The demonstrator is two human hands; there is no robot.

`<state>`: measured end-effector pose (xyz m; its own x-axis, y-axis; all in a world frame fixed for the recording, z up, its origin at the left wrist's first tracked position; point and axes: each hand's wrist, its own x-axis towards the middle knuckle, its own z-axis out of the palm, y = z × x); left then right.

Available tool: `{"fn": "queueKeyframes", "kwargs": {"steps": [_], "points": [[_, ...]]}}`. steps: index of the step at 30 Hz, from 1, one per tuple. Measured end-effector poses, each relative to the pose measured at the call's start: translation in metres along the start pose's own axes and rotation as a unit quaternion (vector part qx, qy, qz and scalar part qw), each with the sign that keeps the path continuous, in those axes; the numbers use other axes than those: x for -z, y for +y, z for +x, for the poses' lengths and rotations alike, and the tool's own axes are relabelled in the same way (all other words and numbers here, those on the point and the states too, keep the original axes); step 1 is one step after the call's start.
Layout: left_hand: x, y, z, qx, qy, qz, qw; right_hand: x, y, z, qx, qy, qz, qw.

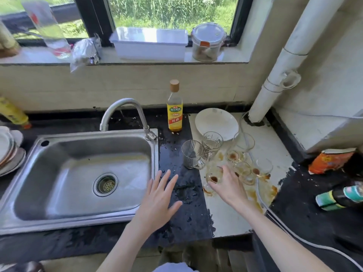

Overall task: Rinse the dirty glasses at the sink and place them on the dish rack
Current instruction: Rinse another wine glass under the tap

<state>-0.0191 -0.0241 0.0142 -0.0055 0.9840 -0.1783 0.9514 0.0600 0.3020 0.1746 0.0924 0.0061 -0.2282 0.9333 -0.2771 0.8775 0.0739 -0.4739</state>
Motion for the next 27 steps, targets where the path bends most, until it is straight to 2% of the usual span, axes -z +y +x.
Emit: {"fn": "queueKeyframes", "kwargs": {"steps": [4,8,11,15,19,24,27], "points": [[0.004,0.007,0.003,0.033,-0.002,-0.036,0.999,0.016,-0.021,-0.002,0.09,-0.041,0.04,0.994],[0.009,0.002,0.001,0.04,0.043,-0.158,0.986,0.021,-0.063,-0.001,0.167,-0.101,0.116,0.974],[0.021,-0.005,-0.003,0.066,0.09,-0.258,0.96,0.013,-0.093,0.001,0.192,-0.136,0.149,0.961],[0.035,-0.034,-0.006,0.124,0.147,-0.366,0.911,-0.003,-0.127,0.006,0.208,-0.186,0.177,0.944],[0.04,-0.074,-0.01,0.153,0.146,-0.438,0.874,-0.03,-0.158,0.013,0.21,-0.218,0.178,0.936],[0.041,-0.134,-0.013,0.154,0.116,-0.462,0.865,-0.068,-0.201,0.02,0.178,-0.253,0.189,0.932],[0.039,-0.171,-0.009,0.174,0.107,-0.473,0.857,-0.087,-0.215,0.032,0.115,-0.261,0.262,0.922]]}}
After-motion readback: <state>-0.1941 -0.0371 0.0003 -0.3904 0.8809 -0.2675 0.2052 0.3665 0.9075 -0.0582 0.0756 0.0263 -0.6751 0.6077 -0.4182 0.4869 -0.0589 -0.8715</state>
